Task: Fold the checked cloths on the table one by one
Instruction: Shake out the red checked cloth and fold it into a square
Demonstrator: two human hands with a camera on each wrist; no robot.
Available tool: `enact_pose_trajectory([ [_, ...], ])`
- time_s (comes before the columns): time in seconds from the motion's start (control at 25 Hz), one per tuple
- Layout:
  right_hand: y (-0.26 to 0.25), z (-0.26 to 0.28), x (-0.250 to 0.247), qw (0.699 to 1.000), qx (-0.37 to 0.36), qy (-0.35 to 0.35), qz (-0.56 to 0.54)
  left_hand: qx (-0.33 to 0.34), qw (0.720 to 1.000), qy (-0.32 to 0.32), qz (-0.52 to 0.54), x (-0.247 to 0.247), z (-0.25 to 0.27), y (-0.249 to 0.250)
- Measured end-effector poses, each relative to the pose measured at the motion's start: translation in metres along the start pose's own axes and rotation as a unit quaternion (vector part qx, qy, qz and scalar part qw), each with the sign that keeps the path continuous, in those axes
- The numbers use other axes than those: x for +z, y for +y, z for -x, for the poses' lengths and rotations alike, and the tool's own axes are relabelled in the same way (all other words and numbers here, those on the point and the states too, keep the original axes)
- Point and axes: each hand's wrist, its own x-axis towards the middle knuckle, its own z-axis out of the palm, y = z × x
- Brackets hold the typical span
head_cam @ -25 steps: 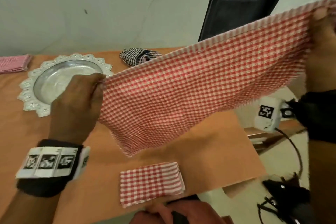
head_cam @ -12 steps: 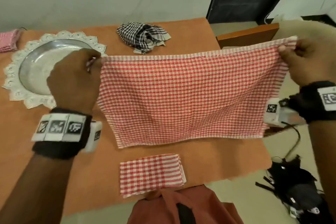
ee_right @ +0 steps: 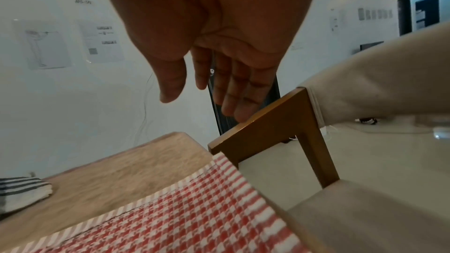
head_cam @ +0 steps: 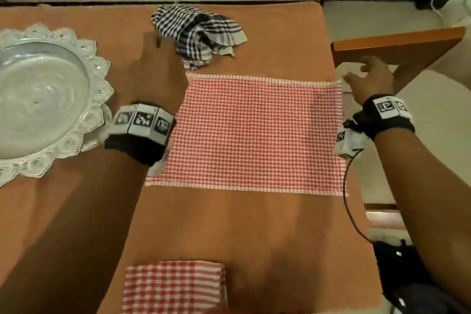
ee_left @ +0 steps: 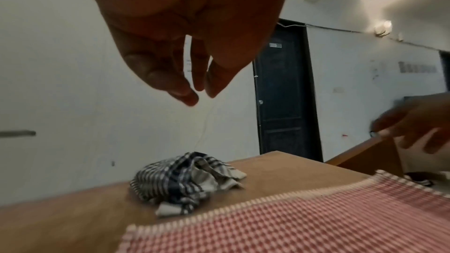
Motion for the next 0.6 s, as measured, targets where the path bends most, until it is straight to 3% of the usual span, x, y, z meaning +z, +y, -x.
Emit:
enact_pose_trajectory([
  [0.08,0.016,0.009,0.01,1.0,0.014,0.001,-0.026,0.042,0.998,-0.036,0.036,0.025,0.038,-0.005],
  [0.16,0.038,0.038,0.013,0.998,0.044,0.011,-0.035,0.026,0.994,-0.08,0.069,0.054,0.081,-0.028],
  [0.24,0.064,0.08,0.015,0.997,0.073,-0.006,-0.014,-0.073,0.99,-0.1,0.072,0.082,0.112,-0.065],
  [0.36,0.095,0.13,0.023,0.989,0.137,-0.056,0.028,-0.227,0.96,-0.159,0.049,0.102,0.133,-0.106],
  [0.6,0.093,0.153,0.034,0.972,0.219,-0.074,0.033,-0.299,0.927,-0.191,0.121,0.101,0.125,-0.117],
])
